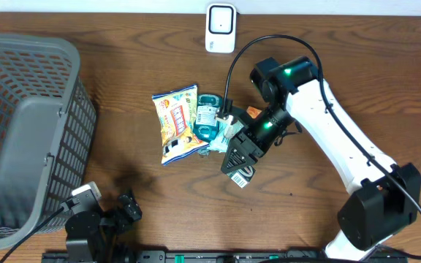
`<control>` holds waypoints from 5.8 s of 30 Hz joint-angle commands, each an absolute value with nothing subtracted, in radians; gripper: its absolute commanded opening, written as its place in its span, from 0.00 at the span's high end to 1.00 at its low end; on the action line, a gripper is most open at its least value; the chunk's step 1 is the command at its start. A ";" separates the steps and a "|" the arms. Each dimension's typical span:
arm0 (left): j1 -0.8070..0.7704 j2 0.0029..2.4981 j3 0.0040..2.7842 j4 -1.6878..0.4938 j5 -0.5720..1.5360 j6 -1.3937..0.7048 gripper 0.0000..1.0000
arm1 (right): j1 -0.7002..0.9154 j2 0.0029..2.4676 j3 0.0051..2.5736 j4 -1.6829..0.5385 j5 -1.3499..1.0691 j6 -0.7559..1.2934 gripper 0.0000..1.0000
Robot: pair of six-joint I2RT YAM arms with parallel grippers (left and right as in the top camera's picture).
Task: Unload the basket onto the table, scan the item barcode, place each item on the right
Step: 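Lift the green tub and hold it up to the white scanner, then carry the green tub right and set it at the table's right edge, then move the right gripper back toward the orange box at center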
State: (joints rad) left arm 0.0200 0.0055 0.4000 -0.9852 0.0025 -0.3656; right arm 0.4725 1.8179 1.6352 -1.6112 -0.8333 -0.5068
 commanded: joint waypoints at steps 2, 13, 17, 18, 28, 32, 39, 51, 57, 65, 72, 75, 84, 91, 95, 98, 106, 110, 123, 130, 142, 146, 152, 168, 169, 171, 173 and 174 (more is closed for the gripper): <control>0.026 0.004 0.409 -0.998 0.015 -0.367 0.02 | 0.493 1.789 1.657 -1.612 -0.824 -0.526 0.59; 0.026 0.004 0.409 -0.998 0.015 -0.367 0.02 | 0.521 1.789 1.657 -1.465 -0.578 -0.408 0.59; 0.026 0.004 0.409 -0.998 0.015 -0.367 0.02 | 0.527 1.790 1.657 -1.304 -0.381 -0.298 0.58; 0.026 0.004 0.409 -0.998 0.015 -0.367 0.02 | 0.531 1.790 1.657 -1.256 -0.332 -0.287 0.58; 0.026 0.004 0.409 -0.998 0.015 -0.367 0.02 | 0.588 1.791 1.657 -0.889 -0.026 -0.331 0.58; 0.026 0.004 0.409 -0.998 0.015 -0.367 0.03 | 0.604 1.794 1.657 -0.736 0.076 -0.365 0.60; 0.026 0.004 0.409 -0.998 0.015 -0.367 0.02 | 0.612 1.919 1.657 -0.454 0.345 -0.540 0.63; 0.026 0.004 0.409 -0.998 0.015 -0.367 0.02 | 0.569 2.261 1.770 0.176 0.566 -0.899 0.60; 0.026 0.004 0.409 -0.998 0.015 -0.367 0.02 | 0.545 2.426 2.009 0.174 0.532 -0.899 0.61; 0.026 0.004 0.409 -0.998 0.015 -0.367 0.02 | 0.530 2.556 2.186 0.163 0.485 -0.899 0.61; 0.026 0.004 0.409 -0.998 0.015 -0.367 0.02 | 0.531 2.561 2.188 0.156 0.516 -0.899 0.61; 0.026 0.004 0.409 -0.998 0.015 -0.367 0.02 | 0.522 2.513 2.188 0.087 0.551 -0.890 0.60; 0.026 0.004 0.409 -0.998 0.015 -0.367 0.03 | 0.412 2.316 2.188 -0.327 0.581 -0.683 0.61; 0.026 0.004 0.409 -0.998 0.015 -0.367 0.02 | 0.261 2.242 2.188 -0.768 0.577 -0.438 0.61; 0.026 0.004 0.409 -0.998 0.015 -0.367 0.02 | 0.133 2.244 2.170 -0.921 0.452 -0.319 0.62; 0.026 0.004 0.409 -0.998 0.015 -0.367 0.02 | 0.020 2.245 2.145 -0.979 0.350 -0.291 0.63; 0.026 0.004 0.409 -0.998 0.015 -0.367 0.03 | -0.275 2.245 2.024 -0.946 0.252 -0.258 0.64; 0.026 0.004 0.409 -0.998 0.015 -0.367 0.02 | -0.388 2.245 1.922 -0.879 0.252 -0.246 0.60; 0.026 0.004 0.409 -0.998 0.015 -0.367 0.02 | -0.588 2.208 1.893 -0.893 0.007 -0.037 0.01; 0.026 0.004 0.409 -0.998 0.015 -0.367 0.02 | -0.575 2.070 1.919 -0.910 -0.224 0.016 0.01; 0.026 0.004 0.409 -0.998 0.015 -0.367 0.02 | -0.228 1.857 1.918 -1.084 -0.361 0.221 0.01; 0.026 0.004 0.409 -0.998 0.015 -0.367 0.02 | -0.061 1.873 1.877 -1.159 -0.341 0.311 0.01; 0.026 0.004 0.409 -0.998 0.015 -0.367 0.02 | 0.188 1.890 1.737 -1.137 -0.119 0.354 0.01; 0.026 0.004 0.409 -0.998 0.015 -0.367 0.02 | 0.530 1.927 1.393 -0.695 0.281 0.439 0.34; 0.026 0.004 0.409 -0.998 0.015 -0.367 0.02 | 0.530 1.934 1.392 -0.696 0.282 0.456 0.36; 0.026 0.004 0.409 -0.998 0.015 -0.367 0.02 | 0.526 1.951 1.392 -0.691 0.282 0.465 0.37; 0.026 0.004 0.409 -0.998 0.015 -0.367 0.02 | 0.525 1.969 1.392 -0.686 0.282 0.484 0.39; 0.026 0.004 0.409 -0.998 0.015 -0.367 0.02 | 0.525 1.975 1.392 -0.687 0.276 0.492 0.41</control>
State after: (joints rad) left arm 0.0200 0.0055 0.4000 -0.9855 0.0025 -0.3653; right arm 0.5278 1.9408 1.4010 -0.6895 0.2466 0.4412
